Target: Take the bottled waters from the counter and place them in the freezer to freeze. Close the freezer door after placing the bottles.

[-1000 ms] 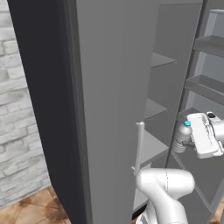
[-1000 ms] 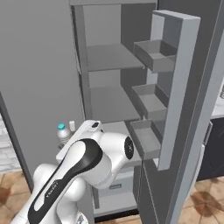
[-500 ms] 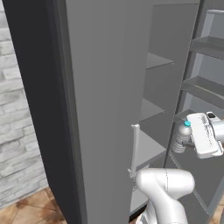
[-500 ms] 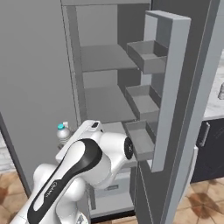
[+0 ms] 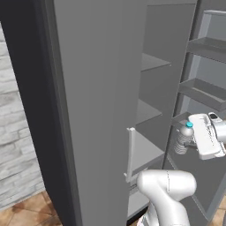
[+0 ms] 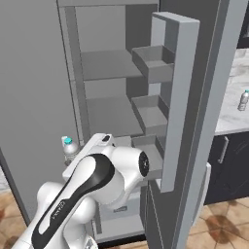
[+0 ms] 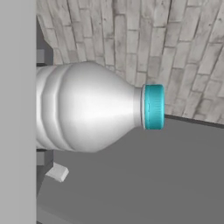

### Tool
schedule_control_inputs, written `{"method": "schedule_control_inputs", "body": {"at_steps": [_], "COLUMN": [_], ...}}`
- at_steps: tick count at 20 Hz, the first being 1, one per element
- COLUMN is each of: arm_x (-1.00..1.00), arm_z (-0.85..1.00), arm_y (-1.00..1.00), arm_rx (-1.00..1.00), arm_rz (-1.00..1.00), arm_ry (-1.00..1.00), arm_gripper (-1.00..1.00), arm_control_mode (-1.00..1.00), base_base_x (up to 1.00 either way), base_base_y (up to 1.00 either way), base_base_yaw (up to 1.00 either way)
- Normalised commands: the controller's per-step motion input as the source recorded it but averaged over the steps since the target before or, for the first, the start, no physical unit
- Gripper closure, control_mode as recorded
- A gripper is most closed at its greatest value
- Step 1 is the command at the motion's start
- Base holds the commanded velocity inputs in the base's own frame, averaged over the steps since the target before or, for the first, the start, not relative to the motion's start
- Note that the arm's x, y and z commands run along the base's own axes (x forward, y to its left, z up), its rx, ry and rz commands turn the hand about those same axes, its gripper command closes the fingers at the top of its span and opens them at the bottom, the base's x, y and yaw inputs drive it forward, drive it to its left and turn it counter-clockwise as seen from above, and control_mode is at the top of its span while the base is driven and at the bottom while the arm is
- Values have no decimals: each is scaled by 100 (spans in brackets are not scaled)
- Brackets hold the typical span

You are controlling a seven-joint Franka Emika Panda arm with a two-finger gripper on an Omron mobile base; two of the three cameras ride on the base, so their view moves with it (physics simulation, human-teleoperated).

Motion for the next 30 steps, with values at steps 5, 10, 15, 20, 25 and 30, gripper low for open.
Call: {"method": "schedule_control_inputs", "body": {"at_steps": [5,10,15,20,25,30], "arm_x": [0,0,0,0,0,0], "arm_z": [0,0,0,0,0,0], "arm_y": [0,0,0,0,0,0], "arm_rx": [0,0,0,0,0,0], "arm_rz": [0,0,0,0,0,0], "arm_ry": [0,0,0,0,0,0], "arm_gripper": [100,100,100,100,100,100], "arm_control_mode": [100,100,100,100,100,100], "base_base_x": [31,24,12,11,11,13], "base_base_y": [-16,-26,-4,0,0,0], "base_base_yaw": [0,0,0,0,0,0]}}
